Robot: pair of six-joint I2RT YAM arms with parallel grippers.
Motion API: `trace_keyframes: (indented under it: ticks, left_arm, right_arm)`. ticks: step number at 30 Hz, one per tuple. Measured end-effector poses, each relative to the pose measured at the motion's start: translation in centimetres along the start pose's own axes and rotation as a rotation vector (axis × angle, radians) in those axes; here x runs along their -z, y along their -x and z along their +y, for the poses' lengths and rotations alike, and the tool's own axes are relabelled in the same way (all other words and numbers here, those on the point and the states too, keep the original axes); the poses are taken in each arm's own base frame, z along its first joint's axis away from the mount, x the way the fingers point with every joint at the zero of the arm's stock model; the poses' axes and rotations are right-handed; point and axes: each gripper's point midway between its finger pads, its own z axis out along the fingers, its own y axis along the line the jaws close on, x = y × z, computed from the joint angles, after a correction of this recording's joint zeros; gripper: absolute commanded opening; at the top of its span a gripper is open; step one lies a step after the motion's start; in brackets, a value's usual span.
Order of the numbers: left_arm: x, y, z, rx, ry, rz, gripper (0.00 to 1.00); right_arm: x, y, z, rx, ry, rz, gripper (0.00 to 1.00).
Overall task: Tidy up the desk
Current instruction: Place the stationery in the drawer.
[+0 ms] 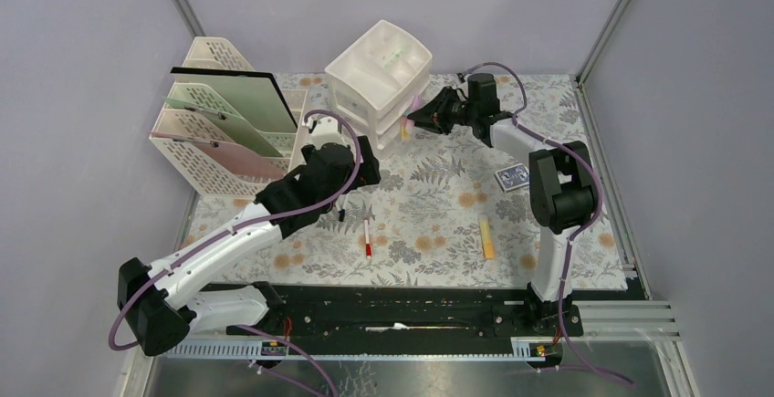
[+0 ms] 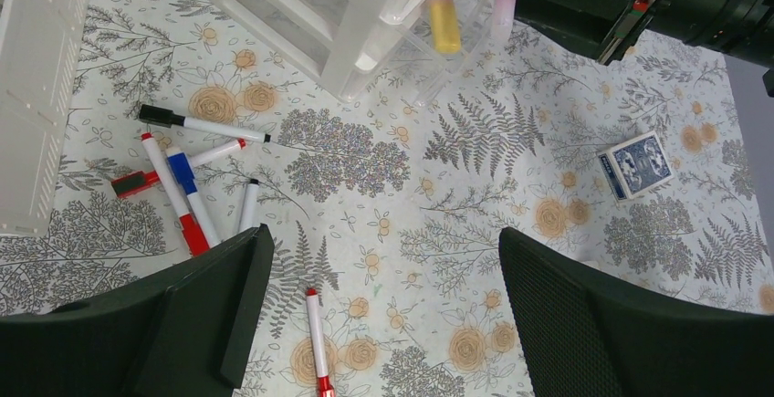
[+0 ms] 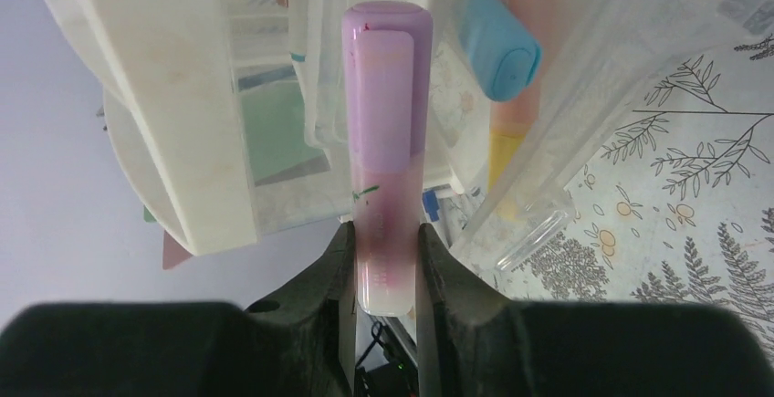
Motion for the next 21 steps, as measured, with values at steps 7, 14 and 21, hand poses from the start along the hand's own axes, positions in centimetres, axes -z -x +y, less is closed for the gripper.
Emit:
trace_keyframes:
  ticks: [7,14,21]
  left_arm:
    - [-0.4,-0.2,-0.2,-0.006,0.006,0.009,0.99]
    - [-0.5,-0.2,-0.2,-0.007,0.006,0.011,0.99]
    - [-0.5,-0.2,-0.3,-0.006,0.005,0.011,0.99]
  right_arm:
    - [-0.4,0.2,0.0,-0.062,-0.005,-0.03,0.37]
    - [-1.0,0.0,-0.1,-0.065,0.004,-0.029,0.52]
    - [-1.2,0.0,0.1,-0.039,0.025,-0.024,0.54]
